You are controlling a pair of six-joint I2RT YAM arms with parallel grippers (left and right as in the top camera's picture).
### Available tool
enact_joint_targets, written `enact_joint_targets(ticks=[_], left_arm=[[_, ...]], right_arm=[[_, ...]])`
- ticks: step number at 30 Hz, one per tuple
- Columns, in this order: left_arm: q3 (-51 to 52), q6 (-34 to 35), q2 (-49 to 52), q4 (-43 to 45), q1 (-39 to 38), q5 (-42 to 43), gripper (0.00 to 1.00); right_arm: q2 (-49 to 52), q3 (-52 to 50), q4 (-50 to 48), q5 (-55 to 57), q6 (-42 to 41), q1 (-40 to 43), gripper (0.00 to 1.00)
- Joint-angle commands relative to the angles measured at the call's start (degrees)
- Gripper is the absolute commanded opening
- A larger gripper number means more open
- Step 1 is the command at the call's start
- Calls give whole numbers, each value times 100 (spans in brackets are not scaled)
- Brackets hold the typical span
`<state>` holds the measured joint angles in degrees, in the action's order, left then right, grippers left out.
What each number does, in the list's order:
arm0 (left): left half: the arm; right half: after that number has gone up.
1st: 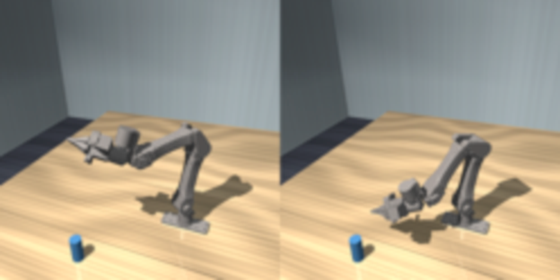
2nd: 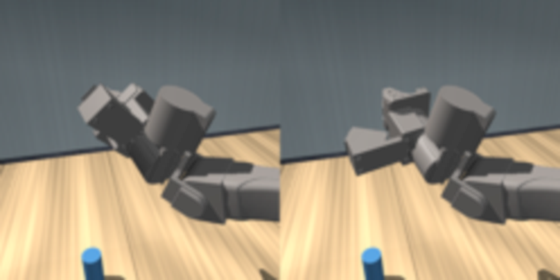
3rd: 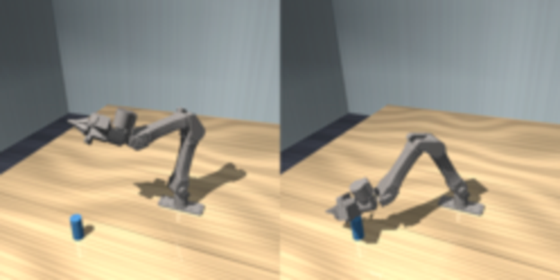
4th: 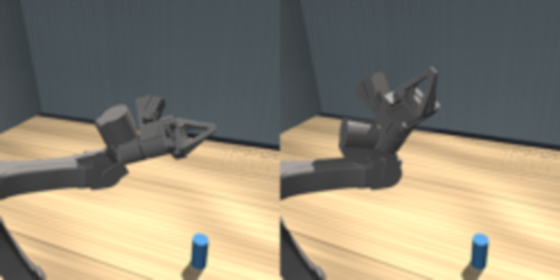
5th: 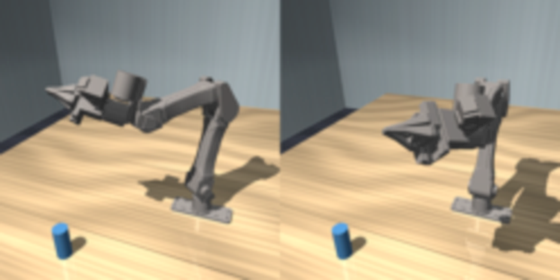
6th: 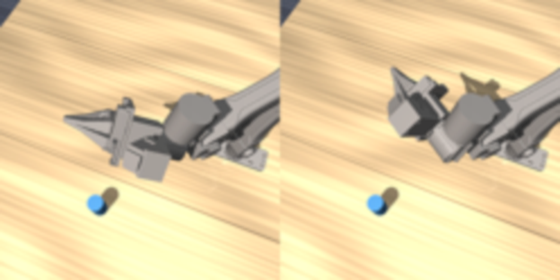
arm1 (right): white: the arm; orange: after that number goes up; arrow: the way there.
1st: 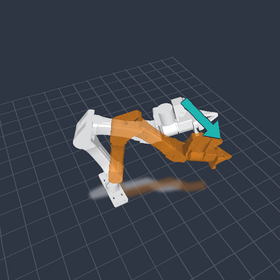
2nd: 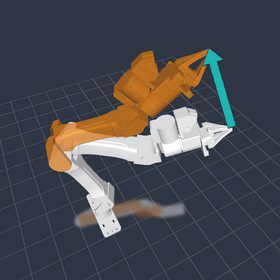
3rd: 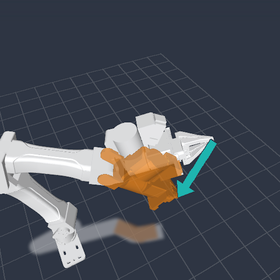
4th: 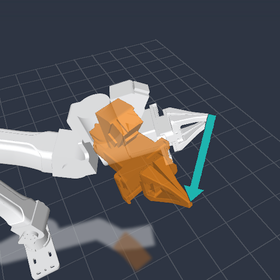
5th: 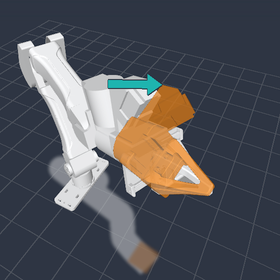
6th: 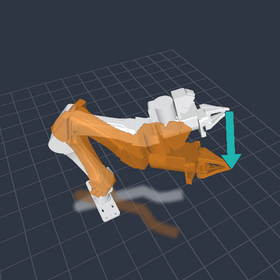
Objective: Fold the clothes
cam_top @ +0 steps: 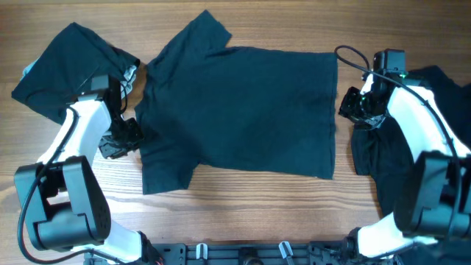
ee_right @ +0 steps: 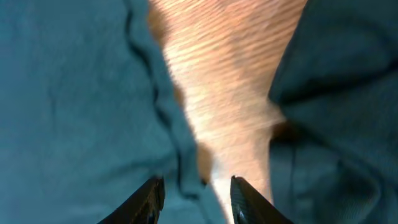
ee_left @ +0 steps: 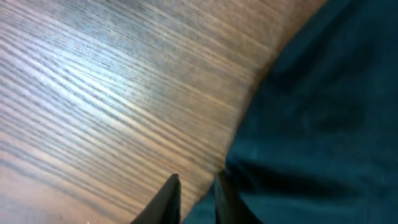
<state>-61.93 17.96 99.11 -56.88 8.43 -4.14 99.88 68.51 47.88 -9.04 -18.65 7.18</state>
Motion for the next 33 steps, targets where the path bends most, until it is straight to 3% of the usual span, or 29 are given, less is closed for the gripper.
enact_joint_targets(ticks=[1, 4, 7, 15, 17, 20, 27, 33], left_arm=[[-175, 31, -328, -415, 48, 442, 34], [-109, 28, -363, -680, 46, 1005, 44], [273, 28, -361, -577, 42, 1294, 46], [1497, 37, -358, 651, 42, 1593, 55], [1641, 61, -354, 855, 42, 1663, 47], [1670, 59, -354, 863, 42, 1676, 4], [1071, 52, -382, 162, 44, 1679, 4], [439, 52, -562, -365, 44, 1683, 4]], right_arm=[[-979, 109, 389, -774, 173, -2, 41], [-1482, 107, 916, -922, -44, -2, 51], [-1613, 61, 1510, -898, -129, -2, 57], [-1495, -925, 1270, -905, -275, -2, 59], [-1495, -1239, 1075, -903, -400, -2, 62], [-1495, -1781, 730, -901, -581, -2, 62], [-1488, -2684, 63, -542, -1298, -2, 63], [-1488, -3152, -221, -870, -1591, -2, 59]])
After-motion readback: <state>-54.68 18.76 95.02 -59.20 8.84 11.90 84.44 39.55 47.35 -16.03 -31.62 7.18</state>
